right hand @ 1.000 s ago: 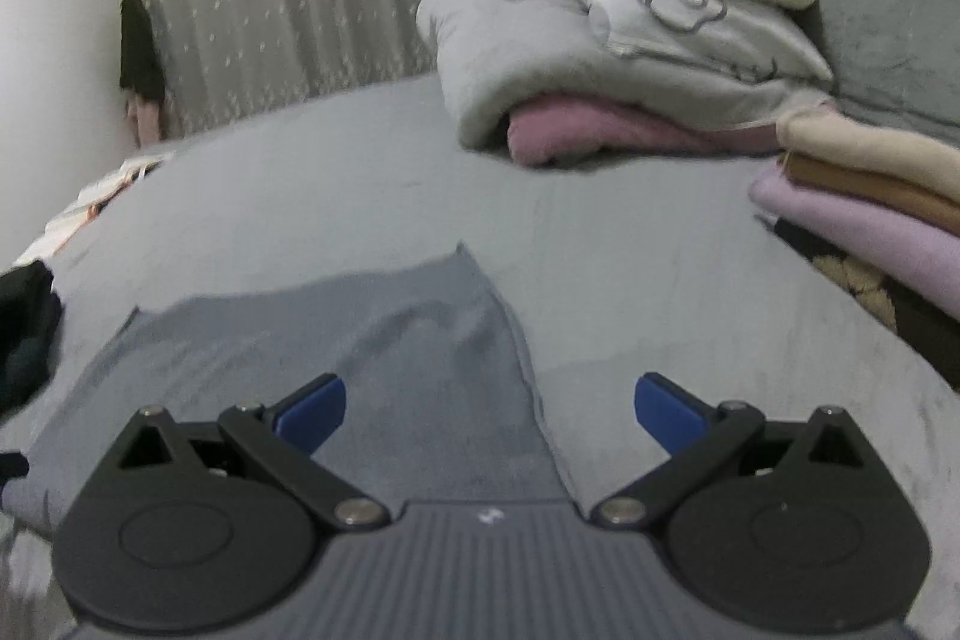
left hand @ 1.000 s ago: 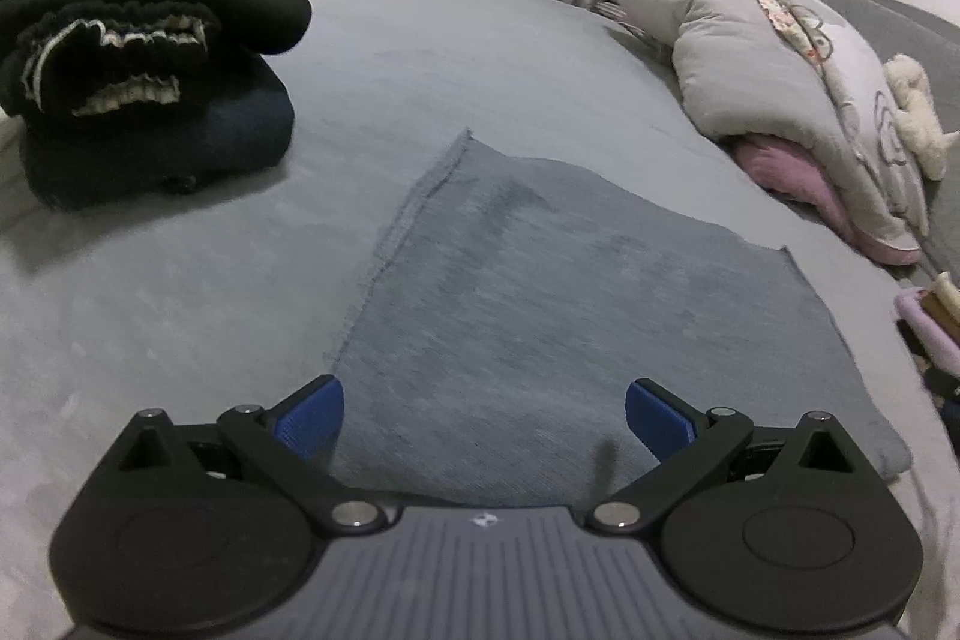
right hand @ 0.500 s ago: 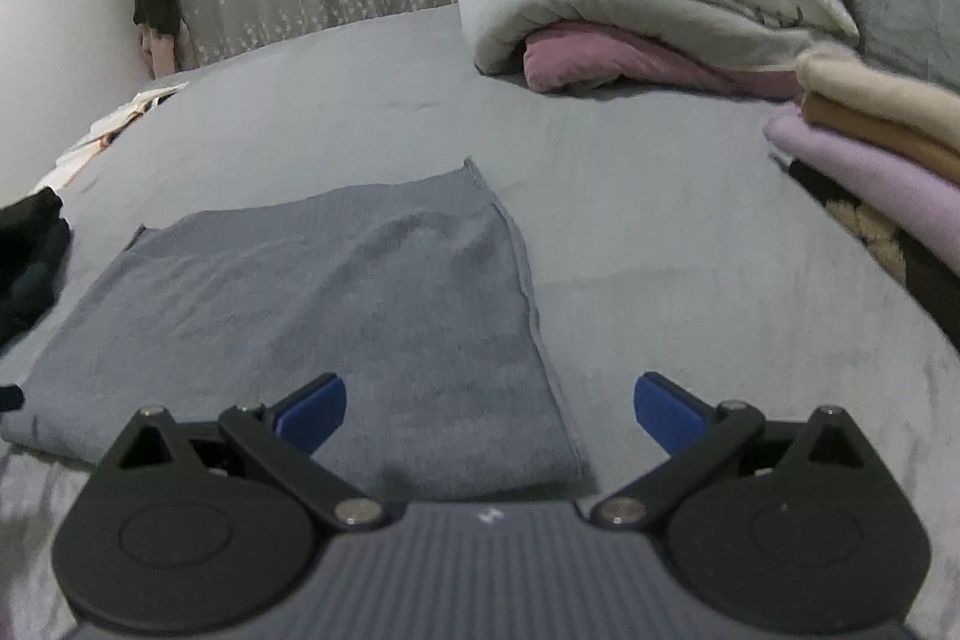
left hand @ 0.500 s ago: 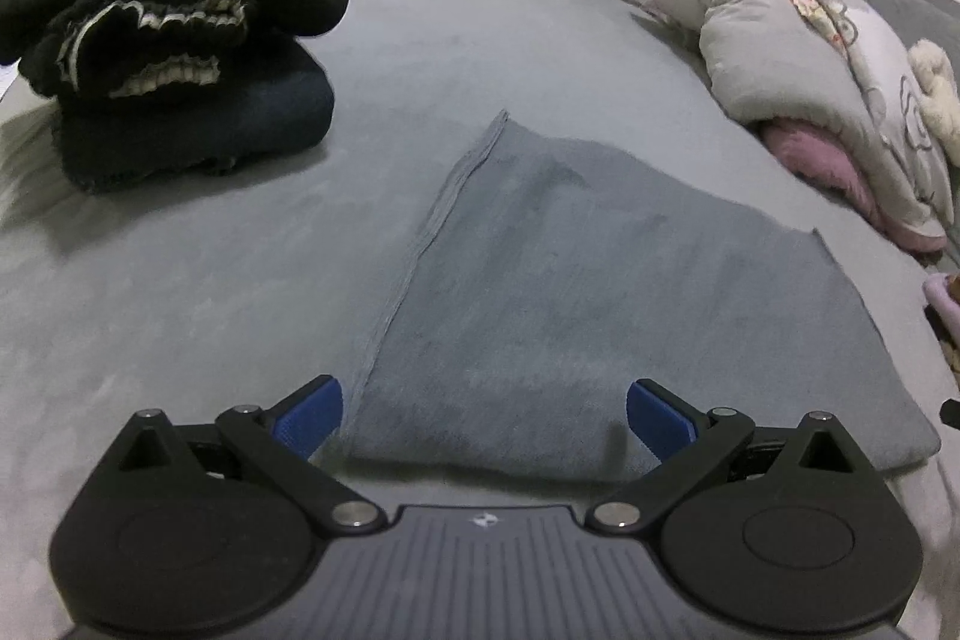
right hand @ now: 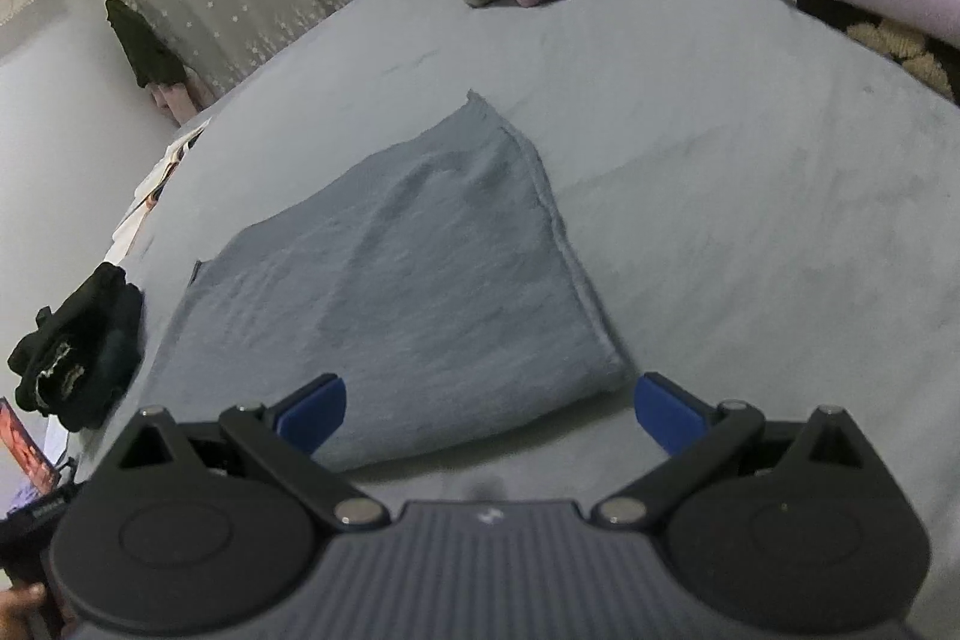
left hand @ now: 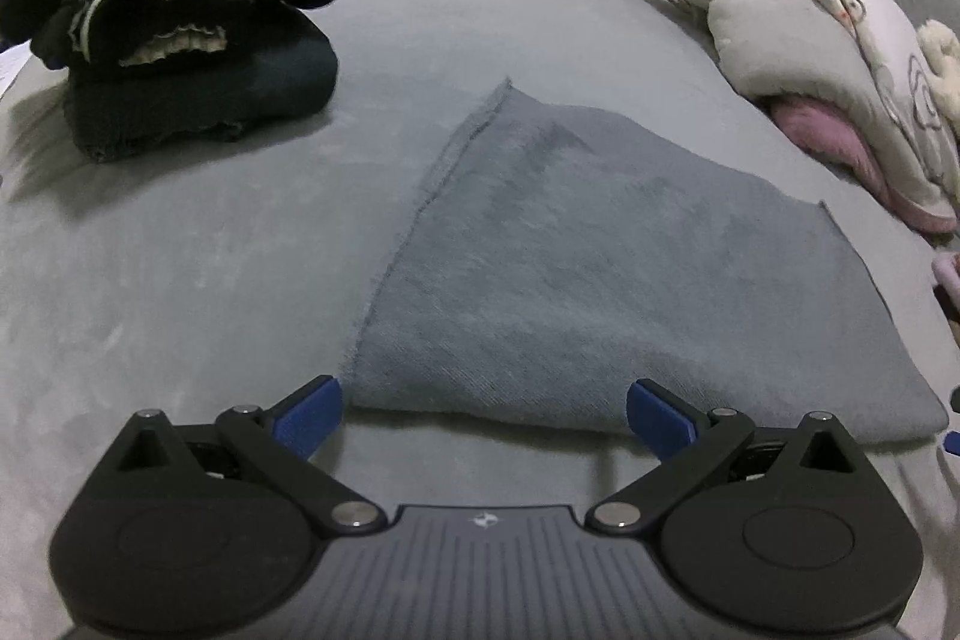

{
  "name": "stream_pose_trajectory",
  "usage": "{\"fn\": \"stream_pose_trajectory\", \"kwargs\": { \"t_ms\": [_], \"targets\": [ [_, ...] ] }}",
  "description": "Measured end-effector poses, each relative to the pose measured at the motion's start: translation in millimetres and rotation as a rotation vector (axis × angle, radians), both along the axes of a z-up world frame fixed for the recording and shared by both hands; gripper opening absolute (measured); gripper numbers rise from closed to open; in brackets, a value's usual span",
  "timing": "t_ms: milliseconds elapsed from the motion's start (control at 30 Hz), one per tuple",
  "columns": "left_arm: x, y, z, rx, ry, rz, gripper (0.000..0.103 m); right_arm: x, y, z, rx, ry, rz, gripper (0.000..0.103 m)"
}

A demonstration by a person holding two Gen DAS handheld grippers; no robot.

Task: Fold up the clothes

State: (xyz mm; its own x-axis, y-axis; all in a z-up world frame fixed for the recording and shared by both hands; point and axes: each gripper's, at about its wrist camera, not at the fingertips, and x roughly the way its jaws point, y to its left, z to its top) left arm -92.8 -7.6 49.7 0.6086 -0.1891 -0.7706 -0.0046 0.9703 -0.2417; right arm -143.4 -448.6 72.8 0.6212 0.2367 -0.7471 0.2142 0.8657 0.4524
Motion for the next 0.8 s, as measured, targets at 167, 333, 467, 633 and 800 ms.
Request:
{"fn": "stream_pose_trajectory", "kwargs": {
  "t_ms": [167, 333, 467, 633, 800],
  "targets": [
    [-2.7, -0.9, 1.9, -0.020, 0.006, -0.014, 0.101, 3.6, 0.6, -4.4, 0.020, 0.028, -0.018, 0.103],
    [2.2, 6.0, -5.9, -0.119, 0.050, -0.005, 0.101, 8.8, 6.7, -9.0, 0.026, 0.041, -0.032, 0.103],
    [7.7, 15.1, -13.0, -0.222, 0.074, 0.016, 0.102, 14.5, 17.2, -15.1, 0.048, 0.048, -0.060, 0.103],
    [16.2, 30.4, -17.7, -0.350, 0.061, 0.068, 0.102, 21.4, 32.9, -20.1, 0.063, 0.034, -0.075, 0.103],
    [21.5, 39.3, -21.3, -0.449, 0.061, 0.102, 0.102, 28.1, 45.3, -24.6, 0.067, 0.015, -0.110, 0.103]
  ]
}}
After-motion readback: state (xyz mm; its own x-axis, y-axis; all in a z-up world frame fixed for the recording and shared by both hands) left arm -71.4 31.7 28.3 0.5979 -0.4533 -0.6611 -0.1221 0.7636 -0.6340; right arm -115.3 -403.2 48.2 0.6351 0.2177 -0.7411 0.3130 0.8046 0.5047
